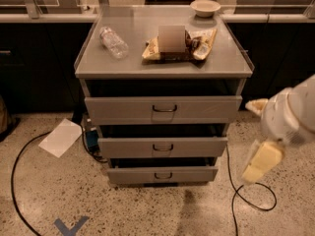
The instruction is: Open middle drawer
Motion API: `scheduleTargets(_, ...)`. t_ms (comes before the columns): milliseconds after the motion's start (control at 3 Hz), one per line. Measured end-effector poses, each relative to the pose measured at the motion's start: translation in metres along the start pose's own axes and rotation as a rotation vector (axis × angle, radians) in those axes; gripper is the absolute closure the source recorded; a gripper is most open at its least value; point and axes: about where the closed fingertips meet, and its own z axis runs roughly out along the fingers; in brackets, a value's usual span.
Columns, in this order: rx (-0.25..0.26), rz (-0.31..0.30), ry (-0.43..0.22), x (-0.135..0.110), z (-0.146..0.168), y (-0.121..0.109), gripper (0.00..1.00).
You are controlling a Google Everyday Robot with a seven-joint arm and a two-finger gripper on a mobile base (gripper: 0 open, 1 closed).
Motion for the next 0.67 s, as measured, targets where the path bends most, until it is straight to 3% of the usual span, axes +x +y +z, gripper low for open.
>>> scheduleTargets(333,-0.035,0.041,-0.049,0.024,0.075,0.021,0.00)
scheduleTargets(667,-0.002,0.066,-0.098,0.034,0.136,0.017,0.00)
